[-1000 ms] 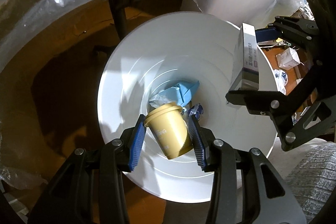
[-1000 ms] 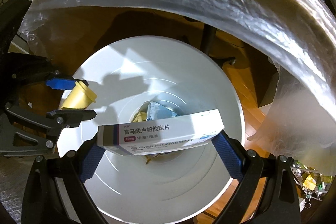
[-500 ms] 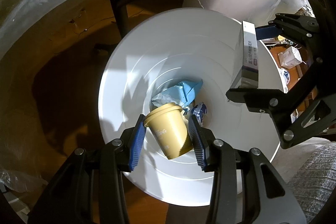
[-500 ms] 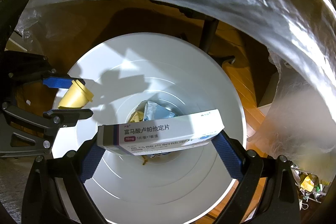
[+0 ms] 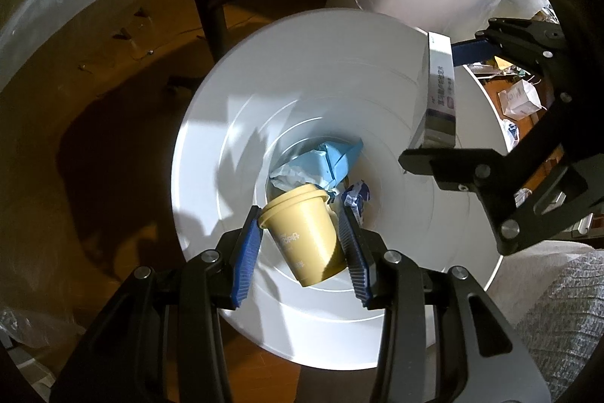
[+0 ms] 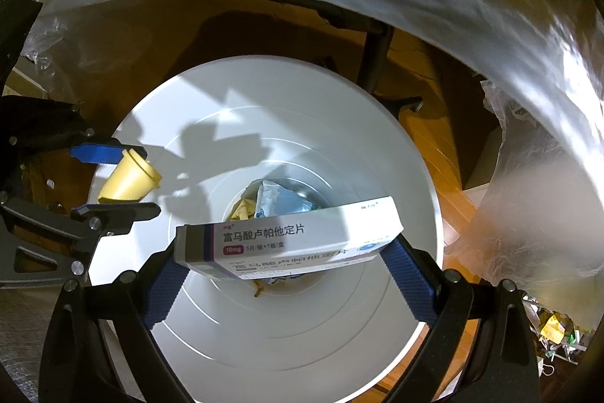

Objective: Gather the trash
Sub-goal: 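Open both tools to drop the cup and medicine box into the bin, then move both tools back over the table toward the rollers and cardboard box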

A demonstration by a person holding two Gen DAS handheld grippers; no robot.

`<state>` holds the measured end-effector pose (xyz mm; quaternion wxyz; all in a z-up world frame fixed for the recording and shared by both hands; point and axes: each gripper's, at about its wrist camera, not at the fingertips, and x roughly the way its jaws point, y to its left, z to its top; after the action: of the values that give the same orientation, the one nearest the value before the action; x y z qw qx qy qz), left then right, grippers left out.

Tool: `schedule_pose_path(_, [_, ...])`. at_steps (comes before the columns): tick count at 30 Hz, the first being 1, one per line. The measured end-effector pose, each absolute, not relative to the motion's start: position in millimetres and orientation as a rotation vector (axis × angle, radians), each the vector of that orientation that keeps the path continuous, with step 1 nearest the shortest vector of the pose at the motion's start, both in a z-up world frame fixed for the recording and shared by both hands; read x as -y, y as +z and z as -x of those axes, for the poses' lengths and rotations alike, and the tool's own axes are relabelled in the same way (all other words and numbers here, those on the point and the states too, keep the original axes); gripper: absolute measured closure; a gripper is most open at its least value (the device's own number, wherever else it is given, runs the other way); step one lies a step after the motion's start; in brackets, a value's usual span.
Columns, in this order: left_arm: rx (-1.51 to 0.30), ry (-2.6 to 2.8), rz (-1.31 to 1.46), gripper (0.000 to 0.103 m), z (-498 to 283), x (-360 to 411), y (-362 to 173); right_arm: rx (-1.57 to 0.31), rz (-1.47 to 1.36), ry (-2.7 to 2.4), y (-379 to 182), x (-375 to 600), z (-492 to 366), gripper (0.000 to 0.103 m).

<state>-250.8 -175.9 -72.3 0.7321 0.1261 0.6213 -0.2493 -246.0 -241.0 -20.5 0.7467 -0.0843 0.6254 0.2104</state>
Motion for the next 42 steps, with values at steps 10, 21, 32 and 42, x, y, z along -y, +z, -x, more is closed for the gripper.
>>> schedule_pose_path(10, [-1.367, -0.575, -0.274, 0.059, 252, 177, -71, -1.377, 0.185, 0.46, -20, 238, 244, 0.008])
schedule_pose_path(21, [-1.327, -0.594, -0.284, 0.033, 260, 176, -60, -1.406, 0.122, 0.434, -15, 249, 246, 0.007])
schedule_pose_path(32, [-1.277, -0.579, -0.252, 0.033, 262, 166, -35, -1.352, 0.116, 0.426, 7, 259, 253, 0.004])
schedule_pose_path(42, [-0.962, -0.511, -0.218, 0.01, 246, 150, 70, -0.997, 0.13, 0.407, 119, 281, 251, 0.004])
